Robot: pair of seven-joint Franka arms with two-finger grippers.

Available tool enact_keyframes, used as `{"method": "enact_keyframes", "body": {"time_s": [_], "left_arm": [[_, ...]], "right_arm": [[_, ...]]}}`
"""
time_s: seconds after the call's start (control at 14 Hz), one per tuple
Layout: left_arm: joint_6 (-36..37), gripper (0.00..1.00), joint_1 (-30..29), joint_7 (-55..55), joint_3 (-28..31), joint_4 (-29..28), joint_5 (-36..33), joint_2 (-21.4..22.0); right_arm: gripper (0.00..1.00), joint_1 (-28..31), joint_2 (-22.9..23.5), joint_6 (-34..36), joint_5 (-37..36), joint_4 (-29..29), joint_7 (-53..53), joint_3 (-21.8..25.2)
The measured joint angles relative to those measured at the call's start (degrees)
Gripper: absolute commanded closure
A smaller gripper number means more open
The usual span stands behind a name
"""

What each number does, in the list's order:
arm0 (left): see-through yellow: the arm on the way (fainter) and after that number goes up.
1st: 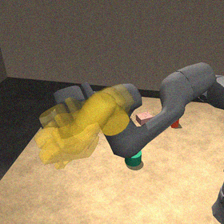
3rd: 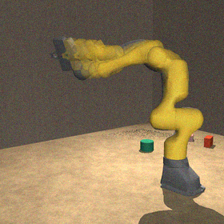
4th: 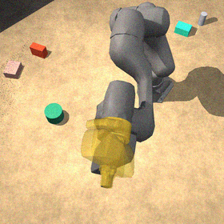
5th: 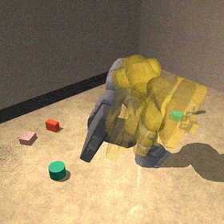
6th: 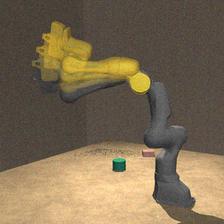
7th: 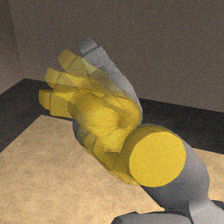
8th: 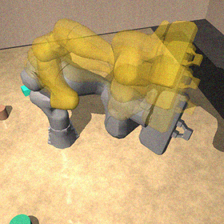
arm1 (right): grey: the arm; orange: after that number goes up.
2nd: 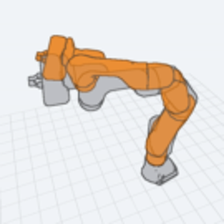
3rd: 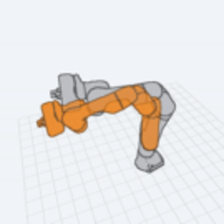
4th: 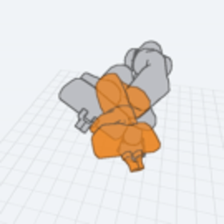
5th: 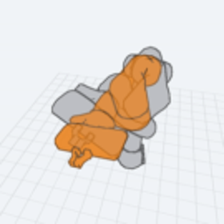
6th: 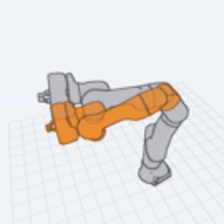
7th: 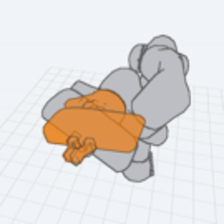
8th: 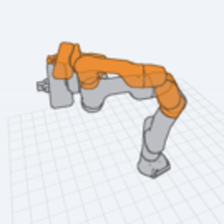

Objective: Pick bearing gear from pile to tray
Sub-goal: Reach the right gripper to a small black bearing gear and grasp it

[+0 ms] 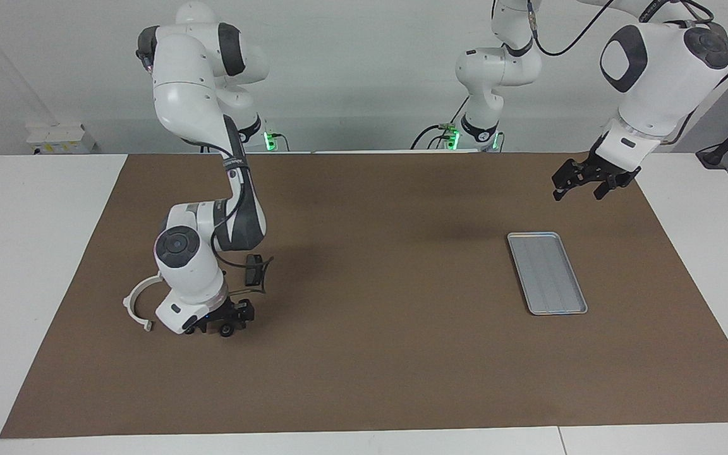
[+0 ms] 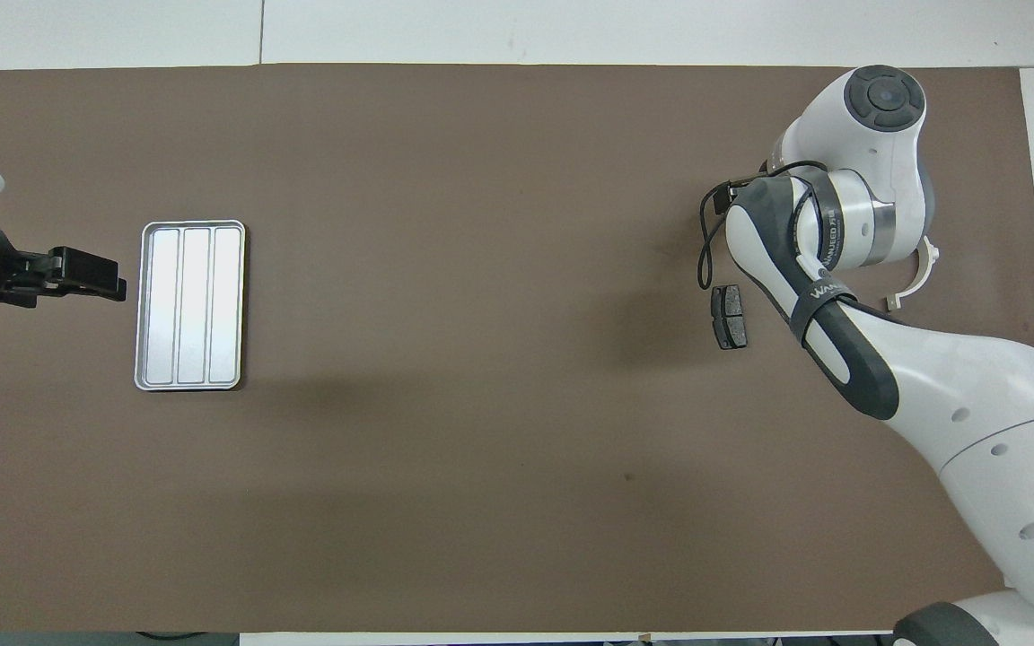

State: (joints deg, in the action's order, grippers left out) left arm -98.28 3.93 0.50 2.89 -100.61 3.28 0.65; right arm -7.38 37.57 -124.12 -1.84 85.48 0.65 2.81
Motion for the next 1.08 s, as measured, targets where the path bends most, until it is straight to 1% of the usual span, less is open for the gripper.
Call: {"method": "enact_keyframes", "body": {"time_s": [0.14, 0.29, 0.36, 0.57, 0.72, 0.79, 1.08], "left_arm": [[0.00, 0.00, 0.00, 0.00, 0.00, 0.00, 0.00, 0.00], [0.00, 0.00, 0.00, 0.00, 0.00, 0.00, 0.00, 0.00], [0.00, 0.00, 0.00, 0.00, 0.00, 0.00, 0.00, 0.00], [0.00, 0.00, 0.00, 0.00, 0.00, 0.00, 0.00, 0.00], [0.00, 0.00, 0.00, 0.00, 0.00, 0.00, 0.00, 0.00], [0.00, 0.00, 0.00, 0.00, 0.00, 0.00, 0.00, 0.00], [0.00, 0.00, 0.00, 0.00, -0.08, 0.00, 0.00, 0.00]], "right_arm": [[0.25, 0.00, 0.27, -0.63, 0.00, 0.00, 0.00, 0.00], [0.37, 0.00, 0.51, -1.11, 0.00, -0.02, 0.00, 0.00], [0.46, 0.00, 0.54, -1.15, 0.00, -0.03, 0.01, 0.00], [0.83, -0.02, 0.53, -1.17, 0.00, -0.37, 0.00, -0.16], [0.98, -0.03, 0.54, -1.16, 0.01, -0.56, 0.00, -0.24], [1.00, -0.03, 0.53, -1.16, 0.01, -0.56, 0.00, -0.24], [1.00, -0.42, 0.58, -0.93, 0.02, -1.49, 0.01, -0.26]]}}
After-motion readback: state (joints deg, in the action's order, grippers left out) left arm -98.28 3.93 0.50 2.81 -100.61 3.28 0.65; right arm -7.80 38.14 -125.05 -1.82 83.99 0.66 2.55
